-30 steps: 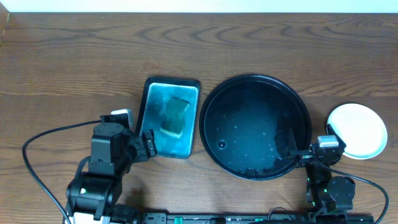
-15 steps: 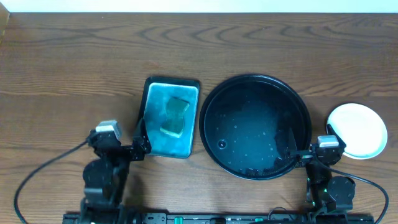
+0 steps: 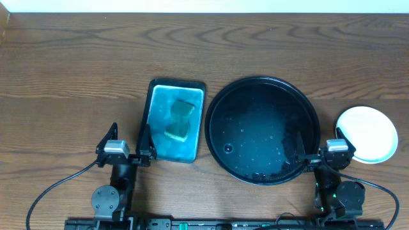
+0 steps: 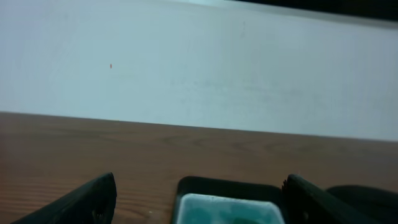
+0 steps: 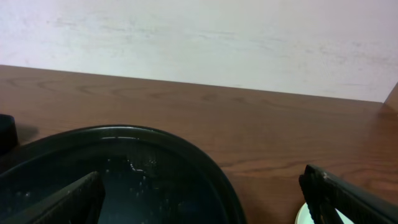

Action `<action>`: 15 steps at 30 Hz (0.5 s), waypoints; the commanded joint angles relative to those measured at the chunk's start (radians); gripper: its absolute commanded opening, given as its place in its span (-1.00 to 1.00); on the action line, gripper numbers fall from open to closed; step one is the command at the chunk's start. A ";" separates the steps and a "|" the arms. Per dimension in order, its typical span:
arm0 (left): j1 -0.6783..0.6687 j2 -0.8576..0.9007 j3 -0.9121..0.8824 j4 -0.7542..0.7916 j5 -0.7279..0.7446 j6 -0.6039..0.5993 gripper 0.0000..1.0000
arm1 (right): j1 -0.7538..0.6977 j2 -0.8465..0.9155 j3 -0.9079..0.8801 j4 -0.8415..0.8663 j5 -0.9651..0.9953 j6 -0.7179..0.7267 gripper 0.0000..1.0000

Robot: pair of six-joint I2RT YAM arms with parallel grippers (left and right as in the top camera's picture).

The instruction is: Clean dirty plates on tray and stack at the side

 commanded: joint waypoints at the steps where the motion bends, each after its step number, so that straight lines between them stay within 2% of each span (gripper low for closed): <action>1: 0.005 -0.013 -0.004 -0.031 0.007 0.098 0.72 | 0.011 -0.007 -0.002 -0.005 0.006 -0.010 0.98; 7: 0.036 -0.013 -0.004 -0.236 0.004 0.056 0.72 | 0.011 -0.007 -0.002 -0.005 0.006 -0.010 0.99; 15: 0.038 -0.013 -0.004 -0.246 0.005 0.056 0.72 | 0.011 -0.007 -0.002 -0.005 0.006 -0.010 0.99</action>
